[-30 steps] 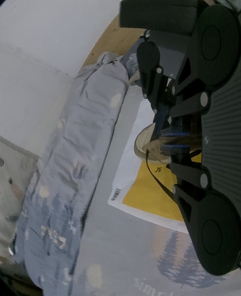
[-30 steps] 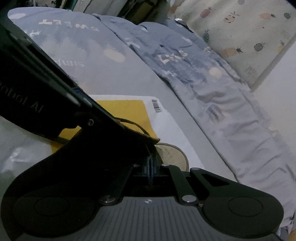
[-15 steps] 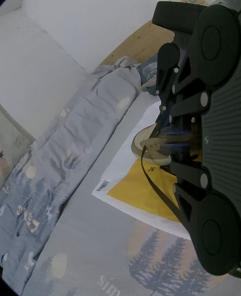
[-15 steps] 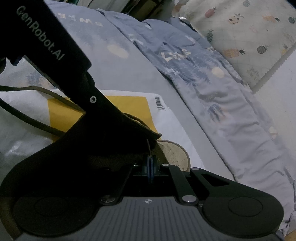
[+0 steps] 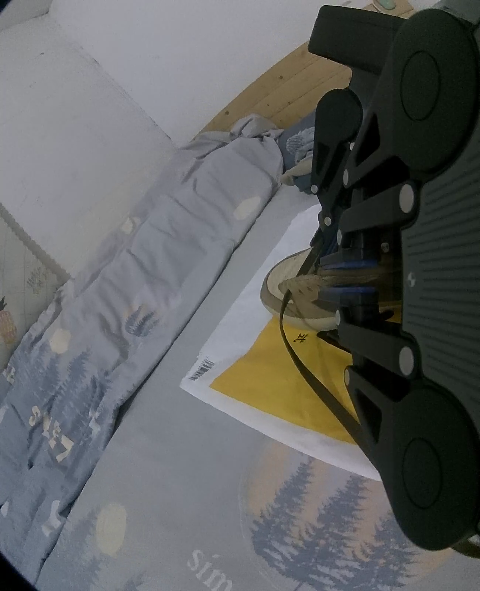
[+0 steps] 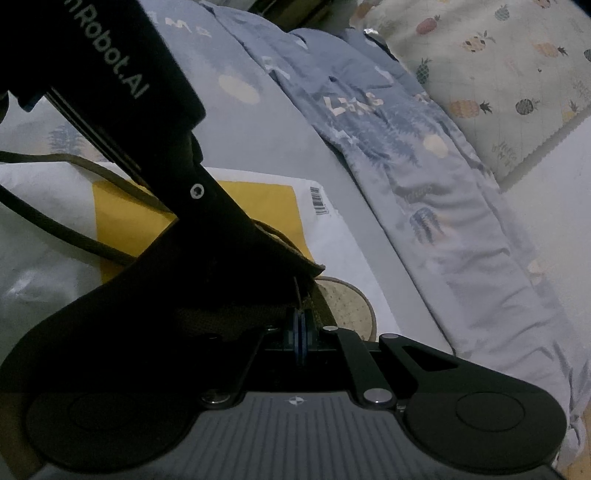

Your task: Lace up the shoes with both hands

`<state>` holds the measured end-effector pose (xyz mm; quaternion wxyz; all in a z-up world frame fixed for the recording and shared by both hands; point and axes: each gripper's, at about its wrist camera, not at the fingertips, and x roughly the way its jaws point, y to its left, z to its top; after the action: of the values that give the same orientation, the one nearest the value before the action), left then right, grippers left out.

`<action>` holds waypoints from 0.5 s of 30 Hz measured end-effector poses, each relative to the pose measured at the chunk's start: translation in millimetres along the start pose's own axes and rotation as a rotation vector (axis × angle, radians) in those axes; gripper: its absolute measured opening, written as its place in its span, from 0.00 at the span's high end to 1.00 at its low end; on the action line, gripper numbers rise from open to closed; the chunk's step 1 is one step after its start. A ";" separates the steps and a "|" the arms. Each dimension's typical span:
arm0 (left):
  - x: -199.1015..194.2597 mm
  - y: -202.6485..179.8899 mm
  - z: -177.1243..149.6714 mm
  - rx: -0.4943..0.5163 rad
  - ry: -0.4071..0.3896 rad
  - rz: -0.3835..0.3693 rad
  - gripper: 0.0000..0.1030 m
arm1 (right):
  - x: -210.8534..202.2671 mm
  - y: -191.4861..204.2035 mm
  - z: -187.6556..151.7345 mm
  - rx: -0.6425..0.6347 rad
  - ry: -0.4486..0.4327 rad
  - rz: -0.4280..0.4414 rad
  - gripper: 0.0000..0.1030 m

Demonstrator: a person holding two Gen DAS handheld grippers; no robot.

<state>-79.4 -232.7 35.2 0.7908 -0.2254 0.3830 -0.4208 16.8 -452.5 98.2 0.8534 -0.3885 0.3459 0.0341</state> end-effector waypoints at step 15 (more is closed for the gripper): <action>2.1 -3.9 -0.3 0.017 -0.002 0.006 0.92 | -64.0 108.2 -50.7 0.005 -0.007 -0.025 0.98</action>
<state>-80.8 -236.5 36.8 0.7943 -0.2178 0.3795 -0.4215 -95.7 -398.5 45.3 0.8558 -0.3907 0.3382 0.0239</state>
